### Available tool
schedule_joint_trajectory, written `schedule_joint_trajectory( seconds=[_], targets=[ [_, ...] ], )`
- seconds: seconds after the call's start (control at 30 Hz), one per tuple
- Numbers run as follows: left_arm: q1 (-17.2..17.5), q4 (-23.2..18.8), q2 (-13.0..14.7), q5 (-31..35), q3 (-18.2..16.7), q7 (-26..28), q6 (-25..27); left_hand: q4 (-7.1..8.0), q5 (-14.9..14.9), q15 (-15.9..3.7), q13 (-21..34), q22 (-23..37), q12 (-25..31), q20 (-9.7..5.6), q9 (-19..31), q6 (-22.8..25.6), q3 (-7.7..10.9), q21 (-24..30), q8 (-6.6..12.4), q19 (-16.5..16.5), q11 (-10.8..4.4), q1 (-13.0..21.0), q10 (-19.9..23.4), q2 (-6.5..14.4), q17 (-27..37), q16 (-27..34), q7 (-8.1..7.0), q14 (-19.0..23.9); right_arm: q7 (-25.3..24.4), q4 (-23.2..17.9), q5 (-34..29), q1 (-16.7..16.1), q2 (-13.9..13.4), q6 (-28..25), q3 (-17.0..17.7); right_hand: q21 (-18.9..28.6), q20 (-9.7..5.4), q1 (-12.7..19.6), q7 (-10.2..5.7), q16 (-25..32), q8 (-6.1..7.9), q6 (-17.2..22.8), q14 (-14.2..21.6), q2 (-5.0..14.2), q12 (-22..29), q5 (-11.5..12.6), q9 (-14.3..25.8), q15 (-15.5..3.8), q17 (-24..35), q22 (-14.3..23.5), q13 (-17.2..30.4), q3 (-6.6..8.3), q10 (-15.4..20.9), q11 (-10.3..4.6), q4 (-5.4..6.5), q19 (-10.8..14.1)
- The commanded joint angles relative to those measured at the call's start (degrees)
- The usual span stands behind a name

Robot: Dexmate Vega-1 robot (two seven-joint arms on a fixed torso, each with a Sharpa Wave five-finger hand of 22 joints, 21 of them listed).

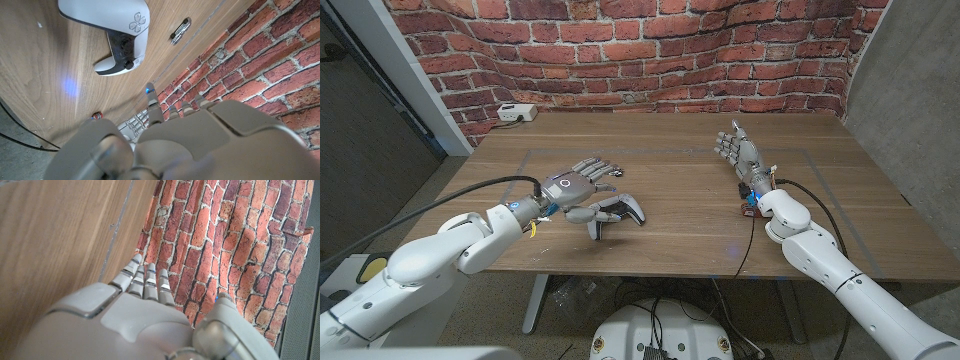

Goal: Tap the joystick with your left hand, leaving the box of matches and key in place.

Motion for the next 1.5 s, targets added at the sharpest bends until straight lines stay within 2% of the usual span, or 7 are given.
schedule_joint_trajectory(
  seconds=[0.03,0.43,0.8,1.5],
  targets=[
    [-0.42,0.94,1.34,-0.85,1.37,0.74,1.45,0.09,0.00,-0.44,0.14,0.20,0.33,0.58,0.10,0.96,-0.32,0.48,0.57,-7.11,0.11,0.25,0.75,0.36,0.07,0.64,0.04,-6.34,-0.40,-0.26,-0.10,0.07,0.13,-0.29,-0.27,0.01,0.03,0.12,0.05,0.09,0.21,0.61,0.31,0.52,0.10,0.20,0.28,-0.05,0.15,0.20,0.17,-0.02,0.63,-0.24,-0.32,0.05],
    [-2.31,2.06,2.73,-3.64,4.27,0.15,1.61,0.03,0.04,-0.56,0.13,0.18,0.44,0.71,0.08,1.47,-0.37,0.56,0.52,-7.00,-0.08,0.47,1.11,0.52,0.05,0.74,-0.52,-5.79,-0.36,0.05,0.14,0.02,0.28,-0.05,-0.23,0.02,0.00,0.12,0.04,0.10,0.20,0.69,0.40,0.59,0.09,0.20,0.29,-0.06,0.14,0.20,0.18,-0.04,0.69,-0.28,-0.36,0.03],
    [-2.07,1.56,3.90,-3.60,4.98,0.10,2.90,-0.06,0.11,-0.70,0.11,0.16,0.75,0.89,0.06,2.63,-0.44,0.76,0.64,-6.61,-0.27,0.79,2.07,0.71,0.01,0.82,-0.93,-5.10,-0.07,0.26,0.43,-0.12,0.28,0.23,-0.20,0.02,0.02,0.11,0.06,0.10,0.20,0.78,0.43,0.63,0.05,0.19,0.30,-0.05,0.14,0.20,0.19,-0.07,0.68,-0.28,-0.40,0.01],
    [-6.23,3.10,5.14,-4.04,10.39,1.51,4.13,-0.13,0.18,-0.86,0.09,0.15,0.84,1.09,0.05,2.64,-0.49,0.91,0.24,-6.27,-0.41,1.15,2.58,1.03,-0.01,0.89,-1.70,-4.28,-0.37,-0.26,0.81,-1.62,-0.18,0.63,0.37,0.01,0.05,0.13,0.03,0.08,0.16,0.83,0.45,0.73,0.04,0.19,0.30,-0.07,0.13,0.20,0.20,-0.11,0.77,-0.28,-0.49,-0.05]
  ],
)
